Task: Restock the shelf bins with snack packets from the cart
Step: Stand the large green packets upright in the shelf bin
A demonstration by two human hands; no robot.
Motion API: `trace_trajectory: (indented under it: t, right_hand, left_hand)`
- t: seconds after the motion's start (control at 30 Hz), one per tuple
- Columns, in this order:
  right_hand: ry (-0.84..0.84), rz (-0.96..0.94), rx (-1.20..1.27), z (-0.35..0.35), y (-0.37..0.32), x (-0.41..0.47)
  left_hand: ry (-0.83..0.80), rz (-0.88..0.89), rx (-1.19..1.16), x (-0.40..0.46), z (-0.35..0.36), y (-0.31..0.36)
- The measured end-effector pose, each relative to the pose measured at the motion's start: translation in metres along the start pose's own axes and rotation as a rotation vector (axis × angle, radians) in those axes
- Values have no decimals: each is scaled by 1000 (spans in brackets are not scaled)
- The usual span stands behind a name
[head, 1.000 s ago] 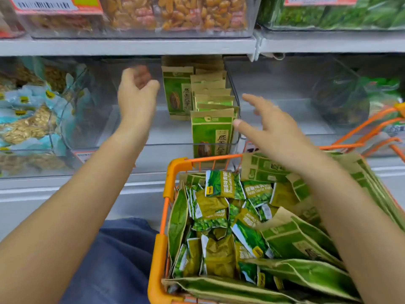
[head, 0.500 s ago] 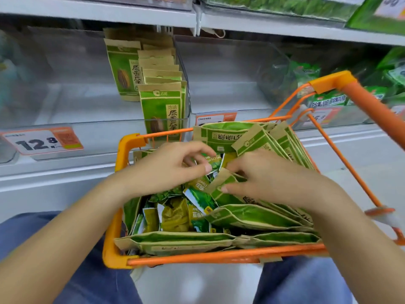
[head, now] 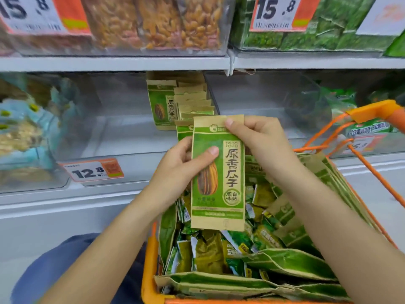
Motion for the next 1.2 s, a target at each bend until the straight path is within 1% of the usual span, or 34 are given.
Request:
trace_trajectory:
  t: [0.1, 0.13, 0.17, 0.2, 0.27, 0.33, 0.4, 0.47, 0.57, 0.67, 0.73, 0.8, 0.93, 1.03, 1.1, 1.2]
  right_hand:
    - [67, -144, -472, 15, -14, 12]
    - [74, -216, -569, 22, -17, 12]
    - [55, -260, -615, 28, -15, 12]
    - [22, -262, -637, 33, -9, 11]
    - [-63, -195, -661, 42, 12, 10]
    - [-147, -129, -767, 51, 27, 7]
    - [-161, -119, -823, 54, 28, 4]
    - [-150, -124, -801, 54, 25, 4]
    - [-156, -134, -796, 52, 24, 4]
    - [-173, -141, -778, 50, 24, 3]
    - [-178, -136, -771, 49, 25, 3]
    - [-183, -133, -771, 50, 25, 3]
    - [-200, -91, -788, 50, 29, 3]
    - [-204, -68, -796, 49, 30, 3]
    - [-209, -62, -804, 49, 28, 3]
    - [-215, -49, -784, 45, 19, 4]
  left_hand:
    - [193, 13, -70, -2, -40, 10]
    - [285, 28, -57, -3, -59, 15]
    - [377, 42, -21, -4, -79, 18]
    - [459, 47, 9, -4, -99, 20]
    - [578, 16, -10, 0, -132, 18]
    - [650, -78, -84, 11, -153, 8]
    - [649, -147, -121, 33, -165, 1]
    - [641, -163, -95, 61, -178, -2]
    - [635, -131, -24, 100, -191, 0]
    - [563, -115, 142, 132, -188, -3]
    - [553, -102, 163, 143, -186, -10]
    - [599, -86, 150, 149, -188, -16]
    - [700, -79, 217, 153, -195, -20]
    - [684, -77, 208, 149, -194, -21]
    - [677, -85, 194, 139, -190, -17]
    - [771, -34, 159, 100, -181, 9]
Point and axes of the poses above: each hand's wrist, its own x-axis towards the middle knuckle, its own z-axis out of the palm, y = z × x, the point moved 9 cm from there along x, towards the middle knuckle, and after that the axes turned 5 degrees about -y, right-handed, at the moved point
